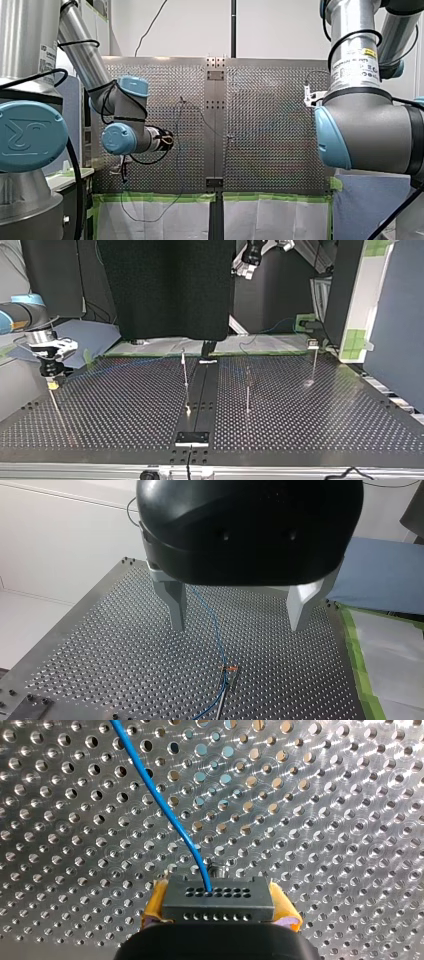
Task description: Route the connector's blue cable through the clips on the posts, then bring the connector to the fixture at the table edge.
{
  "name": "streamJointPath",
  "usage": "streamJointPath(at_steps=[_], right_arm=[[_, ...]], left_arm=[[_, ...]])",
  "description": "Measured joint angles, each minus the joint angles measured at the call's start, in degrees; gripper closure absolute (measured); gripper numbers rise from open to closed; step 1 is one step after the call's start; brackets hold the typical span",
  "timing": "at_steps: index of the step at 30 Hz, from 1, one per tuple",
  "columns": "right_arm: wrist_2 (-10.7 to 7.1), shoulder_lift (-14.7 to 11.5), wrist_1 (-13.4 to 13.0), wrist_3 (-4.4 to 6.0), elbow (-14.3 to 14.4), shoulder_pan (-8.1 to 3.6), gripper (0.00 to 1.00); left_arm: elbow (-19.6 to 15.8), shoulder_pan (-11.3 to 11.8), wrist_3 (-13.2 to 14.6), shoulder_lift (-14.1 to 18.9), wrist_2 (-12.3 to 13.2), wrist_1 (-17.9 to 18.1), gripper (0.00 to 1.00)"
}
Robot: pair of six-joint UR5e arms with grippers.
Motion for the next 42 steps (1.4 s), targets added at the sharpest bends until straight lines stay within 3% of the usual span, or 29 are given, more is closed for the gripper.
streamJointPath(at_steps=[13, 17, 22, 23, 24, 25, 26, 42], right_arm=[[0.00, 0.0, -0.1, 0.10, 0.0, 0.00, 1.00], [0.29, -0.3, 2.4, 0.01, -0.1, 0.03, 1.00], [0.34, 0.0, 2.7, 0.00, 0.1, -0.03, 1.00], [0.34, 0.0, 2.7, 0.00, 0.1, -0.03, 0.73], [0.34, 0.0, 2.7, 0.00, 0.1, -0.04, 0.57], [0.34, 0.0, 2.7, 0.00, 0.1, -0.03, 0.57], [0.36, 0.0, 2.7, 0.00, 0.1, -0.04, 0.49], [0.35, 0.0, 2.7, 0.01, 0.1, -0.03, 0.49]], left_arm=[[0.0, 0.0, 0.0, 0.0, -0.1, 0.0, 0.00], [0.0, 0.0, 0.0, 0.0, -0.1, 0.0, 0.00], [0.0, 0.0, 0.0, 0.0, -0.1, -0.1, 0.00], [0.0, 0.0, 0.0, 0.0, -0.1, -0.1, 0.00], [0.0, 0.0, 0.0, 0.0, -0.1, -0.1, 0.00], [-0.1, 0.0, 0.0, 0.0, -0.1, -0.1, 0.00], [-0.1, 0.0, 0.0, 0.0, -0.1, -0.1, 0.00], [-0.1, 0.0, 0.0, 0.0, -0.1, 0.0, 0.00]])
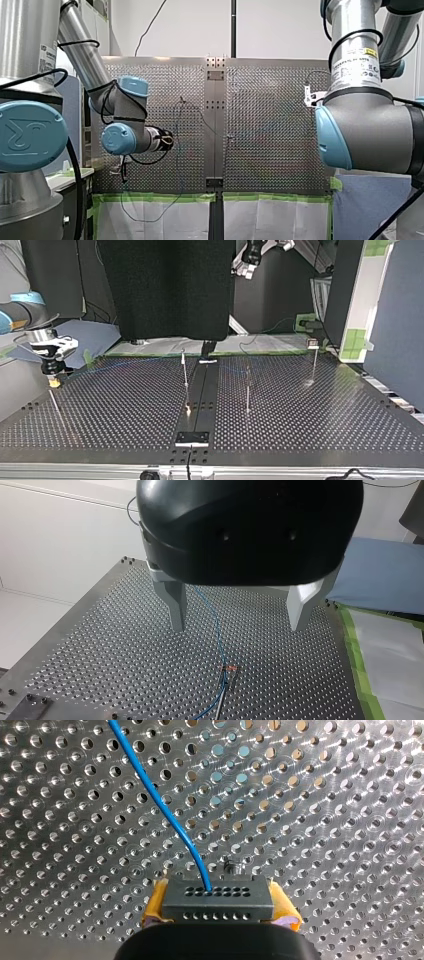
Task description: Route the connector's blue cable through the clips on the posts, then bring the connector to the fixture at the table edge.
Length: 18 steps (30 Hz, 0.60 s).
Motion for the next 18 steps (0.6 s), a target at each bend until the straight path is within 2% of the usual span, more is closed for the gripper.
streamJointPath(at_steps=[18], right_arm=[[0.00, 0.0, 0.0, 0.00, 0.0, 0.00, 0.47]], left_arm=[[0.2, 0.0, -0.4, 0.0, -0.1, 0.9, 0.00]])
